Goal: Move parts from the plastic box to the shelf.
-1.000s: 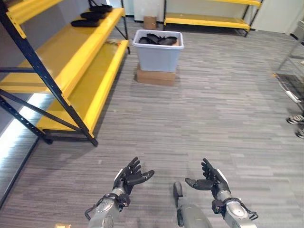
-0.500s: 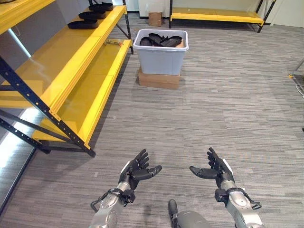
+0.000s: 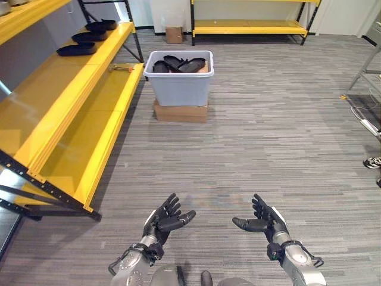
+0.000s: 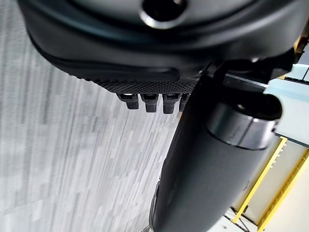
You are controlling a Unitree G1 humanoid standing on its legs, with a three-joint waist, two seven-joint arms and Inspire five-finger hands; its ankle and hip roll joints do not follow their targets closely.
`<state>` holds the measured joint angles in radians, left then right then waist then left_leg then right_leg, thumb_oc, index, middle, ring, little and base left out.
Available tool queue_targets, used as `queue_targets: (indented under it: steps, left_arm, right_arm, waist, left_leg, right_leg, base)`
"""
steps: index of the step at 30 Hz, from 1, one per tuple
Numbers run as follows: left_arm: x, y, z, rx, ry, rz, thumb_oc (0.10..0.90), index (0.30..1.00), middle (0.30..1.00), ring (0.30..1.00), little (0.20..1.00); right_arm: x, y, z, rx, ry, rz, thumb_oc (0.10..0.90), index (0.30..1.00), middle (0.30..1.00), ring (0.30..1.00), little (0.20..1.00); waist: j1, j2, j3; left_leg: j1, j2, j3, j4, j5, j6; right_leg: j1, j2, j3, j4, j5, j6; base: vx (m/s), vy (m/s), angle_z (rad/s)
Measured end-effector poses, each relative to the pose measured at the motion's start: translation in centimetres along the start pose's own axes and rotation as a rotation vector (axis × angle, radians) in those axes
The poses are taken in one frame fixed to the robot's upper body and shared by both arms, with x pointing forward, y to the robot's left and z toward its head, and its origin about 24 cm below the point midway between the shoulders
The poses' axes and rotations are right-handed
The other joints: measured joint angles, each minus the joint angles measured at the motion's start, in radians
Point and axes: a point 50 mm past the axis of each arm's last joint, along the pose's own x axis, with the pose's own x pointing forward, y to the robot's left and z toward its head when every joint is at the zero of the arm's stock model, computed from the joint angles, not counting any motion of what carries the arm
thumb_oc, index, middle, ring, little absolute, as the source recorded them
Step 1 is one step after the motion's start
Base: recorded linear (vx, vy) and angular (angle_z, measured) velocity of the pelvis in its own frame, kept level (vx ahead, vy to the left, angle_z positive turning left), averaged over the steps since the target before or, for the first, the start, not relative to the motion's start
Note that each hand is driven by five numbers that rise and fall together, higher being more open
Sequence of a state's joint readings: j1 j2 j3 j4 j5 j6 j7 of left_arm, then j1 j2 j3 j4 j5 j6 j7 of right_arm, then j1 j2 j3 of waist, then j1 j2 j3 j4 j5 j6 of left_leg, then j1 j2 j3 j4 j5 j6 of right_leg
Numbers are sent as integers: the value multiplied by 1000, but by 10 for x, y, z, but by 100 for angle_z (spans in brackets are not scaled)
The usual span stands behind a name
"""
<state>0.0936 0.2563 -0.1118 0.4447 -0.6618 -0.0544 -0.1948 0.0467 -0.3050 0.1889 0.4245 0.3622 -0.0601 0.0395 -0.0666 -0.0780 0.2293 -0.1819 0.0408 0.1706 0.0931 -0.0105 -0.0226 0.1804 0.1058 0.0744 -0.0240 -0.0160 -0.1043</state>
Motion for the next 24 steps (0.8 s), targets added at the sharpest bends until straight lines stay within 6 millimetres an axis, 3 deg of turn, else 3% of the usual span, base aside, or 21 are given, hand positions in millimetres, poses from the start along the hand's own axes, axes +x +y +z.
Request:
queue_targets:
  steps: [2,3,4,5,6,8,10,11,12,13,16,18,20,22,23,24]
  left_arm:
    - [0,5,-2,1,4,35,900,1000,1000,1000,1000]
    - [0,7,-3,2,6,48,900,1000,1000,1000,1000]
    - [-3,13,-11,-8,33,93,900,1000,1000,1000,1000]
    - [-5,18,-14,-3,32,119,900,1000,1000,1000,1000]
    - [-6,21,-17,-12,32,143,900,1000,1000,1000,1000]
    - [-8,24,-19,-18,37,171,900,1000,1000,1000,1000]
    - [-5,20,-13,9,8,155,900,1000,1000,1000,1000]
    - [-5,18,-10,24,-9,148,900,1000,1000,1000,1000]
    - [-3,19,-3,41,-24,140,900,1000,1000,1000,1000]
    - [4,16,6,52,-46,126,900,1000,1000,1000,1000]
    - [7,8,16,98,-80,87,900,1000,1000,1000,1000]
    - [8,10,24,135,-92,85,900,1000,1000,1000,1000]
    - [14,9,38,183,-121,78,900,1000,1000,1000,1000]
    - [20,8,52,227,-153,88,900,1000,1000,1000,1000]
    - [22,8,54,246,-151,91,900,1000,1000,1000,1000]
    - [25,2,56,263,-144,70,900,1000,1000,1000,1000]
  right_arm:
    - [3,1,4,-12,-8,11,900,1000,1000,1000,1000]
    - [3,1,5,-22,-8,17,900,1000,1000,1000,1000]
    - [2,2,2,-34,13,30,900,1000,1000,1000,1000]
    - [-1,2,-4,-32,29,41,900,1000,1000,1000,1000]
    - [-2,2,-6,-32,44,48,900,1000,1000,1000,1000]
    - [-2,2,-9,-32,61,53,900,1000,1000,1000,1000]
    - [-3,-2,-10,-34,70,44,900,1000,1000,1000,1000]
    - [-5,-3,-11,-39,72,46,900,1000,1000,1000,1000]
    - [-5,0,-13,-24,75,44,900,1000,1000,1000,1000]
    - [-9,2,-20,-4,92,40,900,1000,1000,1000,1000]
    - [-12,5,-24,11,102,44,900,1000,1000,1000,1000]
    - [-10,14,-21,31,86,58,900,1000,1000,1000,1000]
    - [-4,23,-11,50,42,67,900,1000,1000,1000,1000]
    - [5,36,1,77,3,79,900,1000,1000,1000,1000]
    - [8,39,4,79,-7,81,900,1000,1000,1000,1000]
    - [8,38,4,77,-9,75,900,1000,1000,1000,1000]
  waist:
    - [17,20,-1]
    - [17,33,-3]
    - [43,42,2]
    - [30,39,0]
    - [39,36,2]
    - [38,26,10]
    - [42,38,7]
    - [47,56,3]
    - [38,34,8]
    - [33,3,7]
    - [46,3,6]
    - [47,-12,-10]
    - [47,-12,-15]
    - [59,-14,-16]
    - [60,-12,-15]
    - [42,5,-17]
  left_leg:
    - [-7,12,-60,-165,49,-22]
    - [-36,18,-99,-182,64,-37]
    - [-76,27,-104,-179,73,-39]
    - [-141,18,-100,-124,72,-35]
    - [-139,17,-89,-140,64,-22]
    - [-121,4,-40,-117,56,-2]
    - [-71,-8,-27,-89,42,17]
    - [-10,-9,-22,-90,6,41]
    - [19,-31,-21,-113,72,84]
    - [50,-65,-7,-100,86,92]
    - [133,-116,3,-97,145,155]
    - [164,-168,6,-106,125,171]
    - [177,-190,9,-123,117,181]
    - [189,-195,16,-105,83,210]
    - [207,-198,7,-114,80,202]
    - [238,-191,-35,-134,75,194]
  right_leg:
    - [36,25,50,-21,-8,0]
    - [54,33,59,-36,-10,-2]
    - [93,31,92,-34,-17,-37]
    - [126,15,114,-21,-68,-12]
    - [136,7,134,-3,-95,-11]
    - [180,-22,133,4,-128,37]
    - [215,-31,92,42,-149,67]
    - [235,-22,68,68,-172,95]
    - [254,-39,43,88,-194,118]
    - [243,-69,-3,184,-207,125]
    - [194,-121,-42,437,-213,170]
    - [137,-152,-42,563,-200,213]
    - [31,-154,-25,751,-151,301]
    - [-84,-140,-43,885,-128,338]
    - [-133,-141,-59,956,-135,338]
    - [-196,-105,-86,974,-176,316]
  base:
    - [351,159,-53]
    - [420,205,-80]
    - [585,318,-68]
    - [698,369,-84]
    - [473,263,-57]
    - [398,207,-50]
    - [436,235,-43]
    - [463,266,-33]
    - [543,370,2]
    - [352,284,34]
    - [324,279,1]
    - [172,173,0]
    - [149,172,3]
    - [194,188,-10]
    - [76,56,24]
    - [174,94,38]
